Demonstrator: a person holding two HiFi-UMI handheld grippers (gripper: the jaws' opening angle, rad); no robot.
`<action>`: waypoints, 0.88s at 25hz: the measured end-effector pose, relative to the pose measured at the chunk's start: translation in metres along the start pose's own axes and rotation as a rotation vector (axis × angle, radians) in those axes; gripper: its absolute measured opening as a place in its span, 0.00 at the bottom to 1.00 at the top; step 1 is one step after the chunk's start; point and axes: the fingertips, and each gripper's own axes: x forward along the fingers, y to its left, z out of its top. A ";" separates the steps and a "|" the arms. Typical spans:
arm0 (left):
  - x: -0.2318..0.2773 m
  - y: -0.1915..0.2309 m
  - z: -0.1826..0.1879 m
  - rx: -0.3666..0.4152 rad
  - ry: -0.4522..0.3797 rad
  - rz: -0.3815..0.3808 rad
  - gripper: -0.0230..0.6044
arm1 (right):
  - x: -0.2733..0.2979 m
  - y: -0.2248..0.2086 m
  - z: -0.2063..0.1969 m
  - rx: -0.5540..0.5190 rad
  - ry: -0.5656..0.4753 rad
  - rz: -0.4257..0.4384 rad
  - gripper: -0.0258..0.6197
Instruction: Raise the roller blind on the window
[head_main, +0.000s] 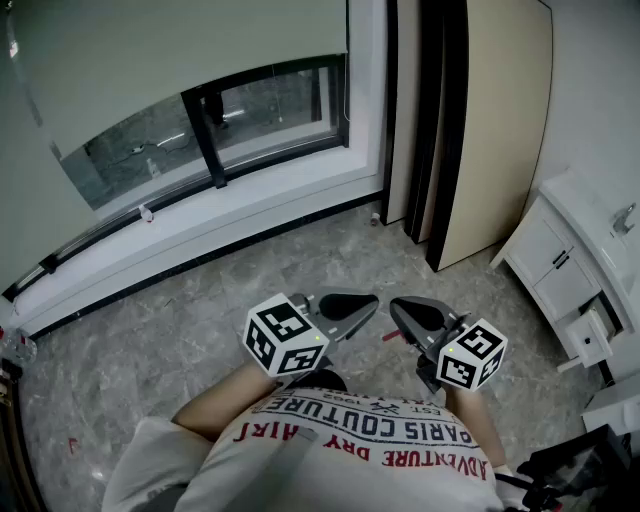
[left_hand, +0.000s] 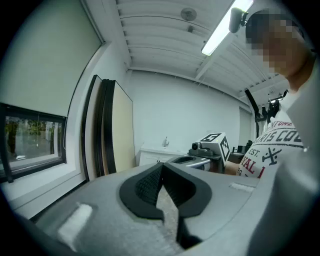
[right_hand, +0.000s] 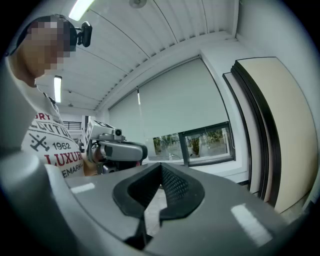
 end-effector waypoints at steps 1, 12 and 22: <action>0.003 -0.002 -0.001 -0.003 0.001 -0.007 0.04 | 0.000 0.000 -0.001 0.007 -0.002 -0.003 0.04; 0.001 0.011 0.002 -0.011 -0.019 -0.013 0.04 | 0.008 -0.006 0.003 0.005 0.012 -0.023 0.04; -0.009 0.039 0.002 -0.028 -0.049 0.011 0.04 | 0.032 -0.019 0.005 0.025 0.004 -0.015 0.04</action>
